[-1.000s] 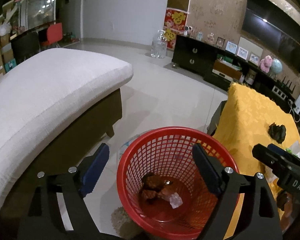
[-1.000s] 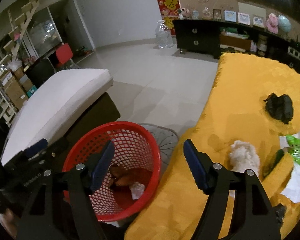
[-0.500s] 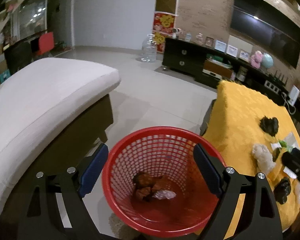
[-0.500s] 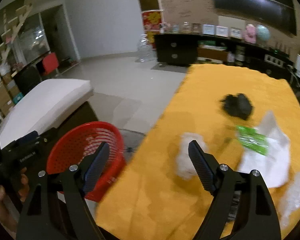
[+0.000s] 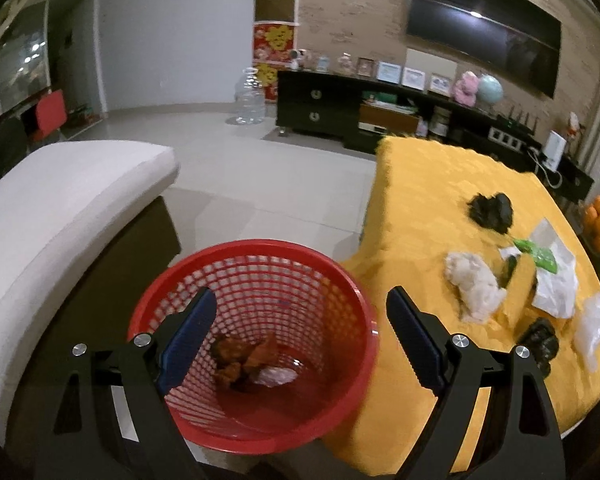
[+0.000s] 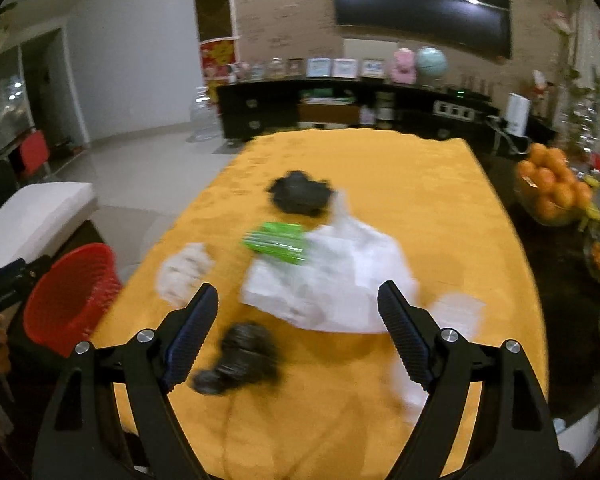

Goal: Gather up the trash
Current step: 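Grasp the black plastic bag with the left tool while the right tool grasps the clear plastic bag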

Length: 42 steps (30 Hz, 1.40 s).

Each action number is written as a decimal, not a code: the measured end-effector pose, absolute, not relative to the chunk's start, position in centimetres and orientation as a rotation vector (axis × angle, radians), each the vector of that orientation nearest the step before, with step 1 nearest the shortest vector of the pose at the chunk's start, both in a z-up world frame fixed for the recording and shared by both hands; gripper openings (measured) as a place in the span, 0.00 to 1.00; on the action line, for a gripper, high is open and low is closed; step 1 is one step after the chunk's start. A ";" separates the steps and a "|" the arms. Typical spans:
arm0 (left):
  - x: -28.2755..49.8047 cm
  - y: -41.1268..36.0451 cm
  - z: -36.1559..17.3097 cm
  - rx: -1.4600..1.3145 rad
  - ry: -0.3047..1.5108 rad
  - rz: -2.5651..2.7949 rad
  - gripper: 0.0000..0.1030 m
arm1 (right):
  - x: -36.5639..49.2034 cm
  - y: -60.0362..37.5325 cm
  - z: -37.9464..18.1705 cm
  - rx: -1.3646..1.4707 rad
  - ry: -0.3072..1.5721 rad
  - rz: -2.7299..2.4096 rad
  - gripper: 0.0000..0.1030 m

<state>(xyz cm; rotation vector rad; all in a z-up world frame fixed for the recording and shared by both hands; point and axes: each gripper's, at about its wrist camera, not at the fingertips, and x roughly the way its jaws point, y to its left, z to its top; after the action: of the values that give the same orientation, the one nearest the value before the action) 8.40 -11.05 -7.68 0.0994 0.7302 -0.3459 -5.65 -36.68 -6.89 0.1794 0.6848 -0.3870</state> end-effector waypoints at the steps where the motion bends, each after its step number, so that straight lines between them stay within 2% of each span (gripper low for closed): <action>1: 8.2 -11.4 -7.8 0.109 0.732 -0.353 0.81 | -6.3 -37.3 -7.0 0.180 0.685 -0.403 0.77; 15: 3.8 -19.9 -8.9 0.257 0.745 -0.562 0.81 | -12.9 -43.1 -10.0 0.268 0.712 -0.567 0.78; 26: 0.6 -26.9 -9.8 0.318 0.769 -0.757 0.81 | -13.6 -44.0 -10.5 0.304 0.703 -0.581 0.78; 37: 0.1 -32.3 -12.9 0.370 0.825 -0.823 0.81 | -13.8 -44.8 -11.2 0.330 0.717 -0.582 0.78; 38: 0.2 -32.3 -13.1 0.371 0.827 -0.822 0.79 | -13.8 -44.9 -11.3 0.332 0.717 -0.582 0.78; 40: 0.2 -32.5 -13.6 0.375 0.840 -0.833 0.67 | -13.7 -45.0 -11.4 0.333 0.721 -0.580 0.78; 42: 0.3 -32.5 -14.1 0.379 0.858 -0.836 0.47 | -13.6 -45.0 -11.5 0.333 0.726 -0.580 0.78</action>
<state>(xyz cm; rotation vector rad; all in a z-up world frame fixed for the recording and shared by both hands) 0.32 -32.49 -14.12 0.3788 0.8578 -0.8363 -13.56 -44.97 -11.49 0.3333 0.7257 -0.5798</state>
